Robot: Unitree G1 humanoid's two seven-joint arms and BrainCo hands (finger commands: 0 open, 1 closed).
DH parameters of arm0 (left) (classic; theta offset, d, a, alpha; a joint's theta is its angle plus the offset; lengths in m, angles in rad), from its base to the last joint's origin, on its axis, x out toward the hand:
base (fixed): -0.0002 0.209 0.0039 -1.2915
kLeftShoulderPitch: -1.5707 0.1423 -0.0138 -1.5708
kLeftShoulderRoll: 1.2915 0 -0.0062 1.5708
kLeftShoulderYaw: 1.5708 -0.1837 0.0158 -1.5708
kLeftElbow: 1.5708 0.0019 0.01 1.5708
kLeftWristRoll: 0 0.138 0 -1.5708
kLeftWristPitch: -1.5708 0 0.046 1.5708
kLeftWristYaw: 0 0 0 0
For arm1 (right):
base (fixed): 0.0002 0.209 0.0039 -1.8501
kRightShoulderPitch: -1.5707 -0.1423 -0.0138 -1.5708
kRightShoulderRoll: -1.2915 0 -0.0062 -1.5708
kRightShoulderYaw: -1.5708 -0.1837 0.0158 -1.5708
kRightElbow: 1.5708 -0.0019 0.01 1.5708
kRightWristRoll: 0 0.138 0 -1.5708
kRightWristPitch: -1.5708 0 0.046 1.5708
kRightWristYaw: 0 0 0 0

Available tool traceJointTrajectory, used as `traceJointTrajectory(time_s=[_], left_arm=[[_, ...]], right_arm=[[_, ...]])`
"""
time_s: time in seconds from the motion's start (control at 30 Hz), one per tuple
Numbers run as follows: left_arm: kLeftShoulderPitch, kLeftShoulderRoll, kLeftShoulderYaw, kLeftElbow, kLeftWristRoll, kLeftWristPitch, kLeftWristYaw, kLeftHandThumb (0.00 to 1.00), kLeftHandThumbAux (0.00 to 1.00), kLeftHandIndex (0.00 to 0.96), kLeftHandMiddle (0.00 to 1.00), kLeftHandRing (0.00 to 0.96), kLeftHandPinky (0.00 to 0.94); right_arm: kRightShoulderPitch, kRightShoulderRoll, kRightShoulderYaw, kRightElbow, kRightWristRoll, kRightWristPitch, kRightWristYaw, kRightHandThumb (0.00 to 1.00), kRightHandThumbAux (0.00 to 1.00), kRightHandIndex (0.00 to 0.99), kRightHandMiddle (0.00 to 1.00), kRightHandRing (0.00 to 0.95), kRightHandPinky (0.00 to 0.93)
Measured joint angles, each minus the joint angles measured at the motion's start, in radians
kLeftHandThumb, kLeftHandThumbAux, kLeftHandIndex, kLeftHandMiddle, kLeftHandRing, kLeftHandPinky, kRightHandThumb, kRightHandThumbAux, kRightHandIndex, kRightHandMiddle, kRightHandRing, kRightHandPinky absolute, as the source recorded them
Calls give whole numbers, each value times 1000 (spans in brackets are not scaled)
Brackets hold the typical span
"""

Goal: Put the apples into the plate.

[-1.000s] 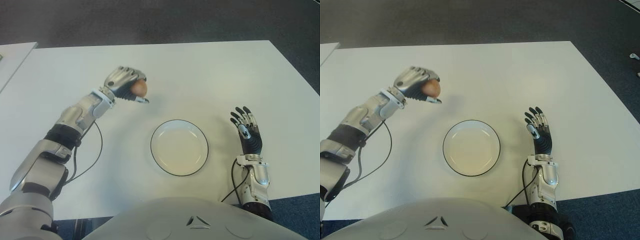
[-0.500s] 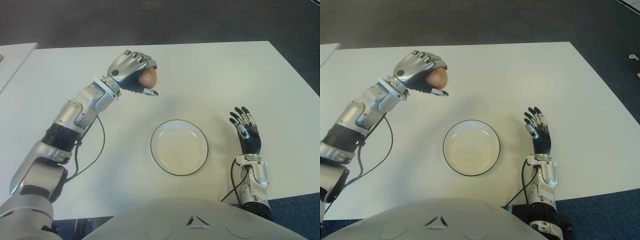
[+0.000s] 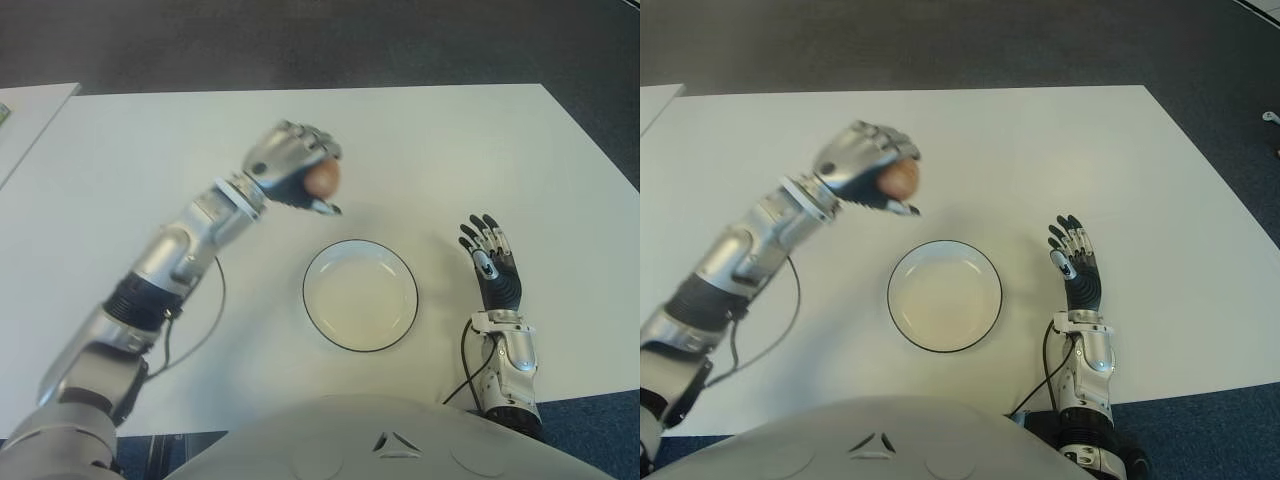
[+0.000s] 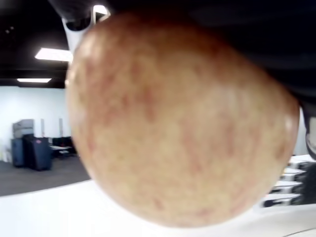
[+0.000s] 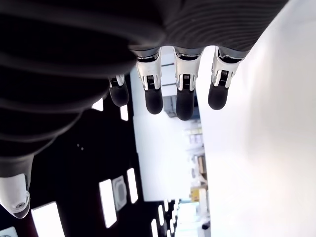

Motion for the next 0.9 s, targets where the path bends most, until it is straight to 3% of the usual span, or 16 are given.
traceJointTrajectory(time_s=[0.17,0.37,0.67,0.9], left_arm=[[71,-42,-69,-129,-52,-25,-142,752,692,445,837,844,831],[123,-26,-84,-157,-82,-57,-235,751,691,445,834,846,849],[135,8,-88,-67,13,-88,-233,750,692,445,831,843,860],[248,-21,-134,-67,91,-87,-164,750,693,444,832,838,841]], right_arm=[[5,14,17,-17,-24,4,-28,197,520,74,134,135,155],[10,17,18,-19,-40,3,-49,199,527,70,131,132,149],[15,23,24,-18,-51,-15,-58,194,542,68,137,135,150],[13,23,29,-14,-62,-35,-56,173,559,61,138,129,138]])
